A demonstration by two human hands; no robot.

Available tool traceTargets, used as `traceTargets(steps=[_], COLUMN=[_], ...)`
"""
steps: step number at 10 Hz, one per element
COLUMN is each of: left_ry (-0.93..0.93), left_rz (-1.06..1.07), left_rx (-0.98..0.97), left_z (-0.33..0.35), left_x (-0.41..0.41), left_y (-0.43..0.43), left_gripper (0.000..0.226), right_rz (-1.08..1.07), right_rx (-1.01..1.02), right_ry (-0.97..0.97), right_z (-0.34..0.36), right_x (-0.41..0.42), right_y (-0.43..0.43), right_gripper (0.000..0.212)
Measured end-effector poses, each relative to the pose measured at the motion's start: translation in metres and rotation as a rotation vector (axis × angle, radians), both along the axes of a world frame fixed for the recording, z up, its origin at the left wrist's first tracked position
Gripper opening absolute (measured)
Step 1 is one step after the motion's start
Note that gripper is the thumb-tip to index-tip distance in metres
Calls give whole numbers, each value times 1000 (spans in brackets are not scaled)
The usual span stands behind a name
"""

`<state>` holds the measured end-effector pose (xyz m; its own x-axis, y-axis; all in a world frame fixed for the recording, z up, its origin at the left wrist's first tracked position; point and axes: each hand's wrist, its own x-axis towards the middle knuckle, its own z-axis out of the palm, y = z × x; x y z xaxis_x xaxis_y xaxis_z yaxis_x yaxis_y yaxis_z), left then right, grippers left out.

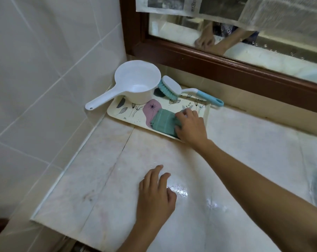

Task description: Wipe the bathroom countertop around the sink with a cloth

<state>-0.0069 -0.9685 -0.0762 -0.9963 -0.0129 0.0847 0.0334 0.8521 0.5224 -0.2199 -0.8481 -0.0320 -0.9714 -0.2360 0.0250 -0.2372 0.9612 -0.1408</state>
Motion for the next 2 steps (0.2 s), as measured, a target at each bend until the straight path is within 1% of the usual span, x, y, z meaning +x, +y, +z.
traceTargets(steps=[1,2], left_ry=[-7,4], left_rz=[4,11], left_rx=[-16,-31], left_z=[0,3], left_x=[-2,-2], left_y=[1,2], left_gripper=[39,40], right_rz=[-11,-6], right_rx=[-45,-109], right_ry=[-62,-110], right_z=[-14,-15], right_x=[18,26], right_y=[6,8], right_gripper=[35,40])
